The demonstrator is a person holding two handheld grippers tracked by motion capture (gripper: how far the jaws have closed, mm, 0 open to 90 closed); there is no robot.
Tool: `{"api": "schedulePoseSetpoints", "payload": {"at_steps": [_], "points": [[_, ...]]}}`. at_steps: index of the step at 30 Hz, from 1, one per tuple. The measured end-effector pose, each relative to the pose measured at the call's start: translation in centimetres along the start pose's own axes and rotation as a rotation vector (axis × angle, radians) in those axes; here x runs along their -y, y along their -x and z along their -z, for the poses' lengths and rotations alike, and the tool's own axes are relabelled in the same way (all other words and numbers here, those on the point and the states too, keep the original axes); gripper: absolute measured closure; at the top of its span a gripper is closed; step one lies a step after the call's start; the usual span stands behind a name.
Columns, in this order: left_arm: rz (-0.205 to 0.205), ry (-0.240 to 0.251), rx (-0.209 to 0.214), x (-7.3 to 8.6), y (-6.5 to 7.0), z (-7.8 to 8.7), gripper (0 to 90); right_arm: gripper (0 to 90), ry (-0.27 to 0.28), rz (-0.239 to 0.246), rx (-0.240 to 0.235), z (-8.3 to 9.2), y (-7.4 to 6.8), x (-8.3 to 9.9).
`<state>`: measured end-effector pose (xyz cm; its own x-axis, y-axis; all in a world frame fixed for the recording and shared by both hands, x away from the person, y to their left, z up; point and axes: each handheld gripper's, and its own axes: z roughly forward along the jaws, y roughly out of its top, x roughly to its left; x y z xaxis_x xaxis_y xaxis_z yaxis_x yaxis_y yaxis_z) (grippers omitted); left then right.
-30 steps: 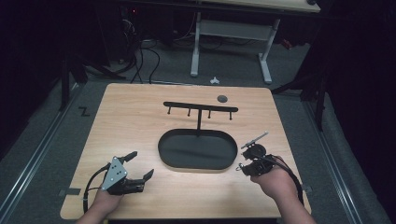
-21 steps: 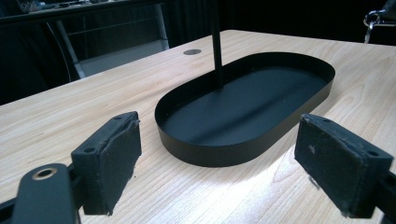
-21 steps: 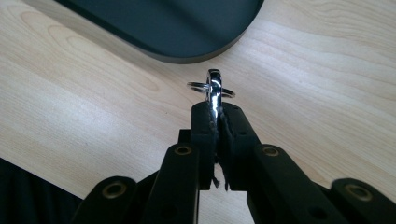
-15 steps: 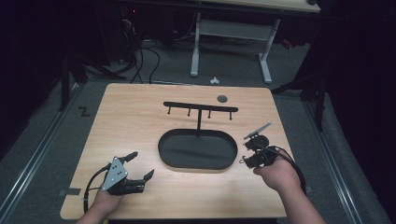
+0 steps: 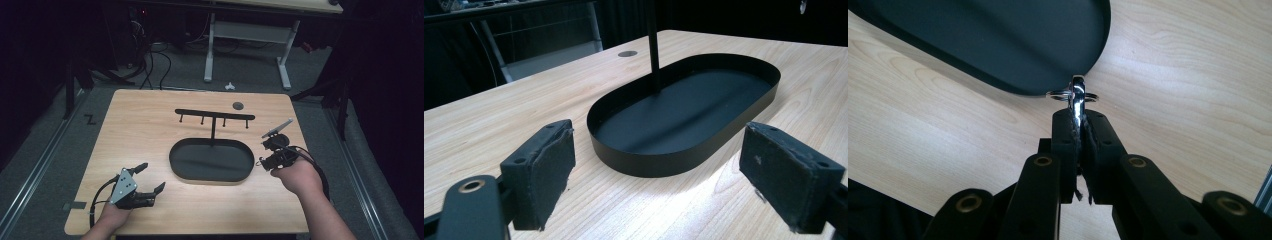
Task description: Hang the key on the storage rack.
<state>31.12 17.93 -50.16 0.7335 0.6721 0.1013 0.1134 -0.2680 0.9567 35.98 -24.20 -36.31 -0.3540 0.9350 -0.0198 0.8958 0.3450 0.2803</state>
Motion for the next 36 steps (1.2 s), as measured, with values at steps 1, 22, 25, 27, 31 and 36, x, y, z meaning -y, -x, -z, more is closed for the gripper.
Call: {"api": "schedulePoseSetpoints", "payload": {"at_steps": [1,22,25,27,31,36], "points": [[0.0,0.0,0.0,0.0,0.0,0.0,15.1,84.2,0.001,-0.003,-0.001,0.1,0.0,-0.2],[0.007,0.005,-0.004,0.0,-0.1,0.1,15.1,84.2,0.053,0.009,-0.001,3.5,-1.1,-4.7],[0.005,0.005,-0.004,0.0,-0.1,0.1,15.1,84.2,0.059,0.007,0.0,3.9,-1.2,-5.2],[0.003,0.005,-0.005,0.0,-0.1,0.1,15.1,84.2,0.064,0.002,0.0,4.0,-1.1,-5.5],[0.003,0.006,-0.006,0.0,-0.1,0.2,15.1,84.2,0.072,-0.003,-0.005,3.9,-0.9,-6.0],[0.005,0.002,-0.011,0.2,-0.2,0.6,15.1,84.2,0.071,-0.004,-0.008,3.7,-0.8,-6.5]]}}
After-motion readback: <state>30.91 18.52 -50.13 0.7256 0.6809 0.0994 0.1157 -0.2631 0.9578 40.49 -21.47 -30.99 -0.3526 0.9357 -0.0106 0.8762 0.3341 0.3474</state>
